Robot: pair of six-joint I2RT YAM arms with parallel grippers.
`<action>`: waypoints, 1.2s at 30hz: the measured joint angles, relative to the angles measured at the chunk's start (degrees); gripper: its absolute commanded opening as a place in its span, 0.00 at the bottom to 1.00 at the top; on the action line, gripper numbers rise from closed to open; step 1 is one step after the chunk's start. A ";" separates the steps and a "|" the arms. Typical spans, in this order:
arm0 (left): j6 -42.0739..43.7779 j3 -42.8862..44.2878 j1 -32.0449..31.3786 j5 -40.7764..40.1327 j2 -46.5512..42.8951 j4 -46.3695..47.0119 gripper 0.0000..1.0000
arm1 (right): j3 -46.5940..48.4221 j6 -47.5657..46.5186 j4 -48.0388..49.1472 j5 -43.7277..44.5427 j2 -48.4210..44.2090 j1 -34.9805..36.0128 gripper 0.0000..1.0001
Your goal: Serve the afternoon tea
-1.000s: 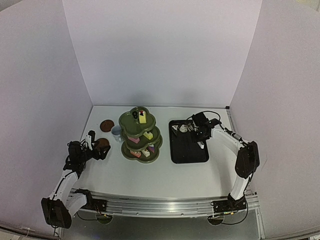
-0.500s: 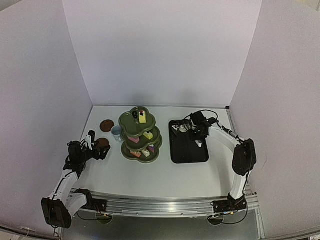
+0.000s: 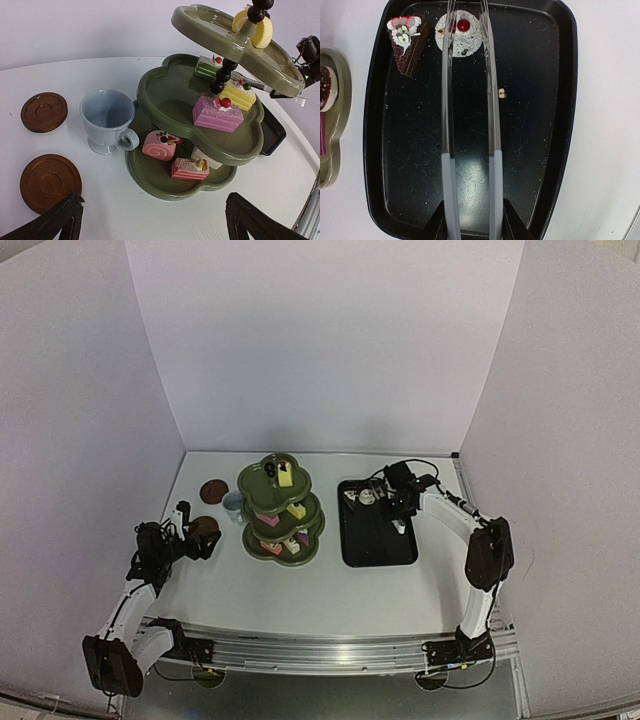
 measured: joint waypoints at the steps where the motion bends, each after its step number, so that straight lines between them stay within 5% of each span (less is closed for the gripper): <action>1: 0.00 0.00 0.00 0.00 0.00 0.00 1.00 | -0.10 0.07 0.10 -0.14 0.00 0.00 0.28; 9: 0.02 0.00 0.00 0.00 0.00 0.00 1.00 | -0.96 0.44 0.26 -1.25 0.00 0.00 0.28; 21: 0.04 0.00 0.00 -0.02 0.00 0.00 1.00 | -1.07 0.83 0.31 -1.54 0.04 0.00 0.01; 36: 0.07 0.00 0.00 -0.02 0.02 0.00 1.00 | -1.05 -2.27 -0.82 1.05 -0.70 0.13 0.00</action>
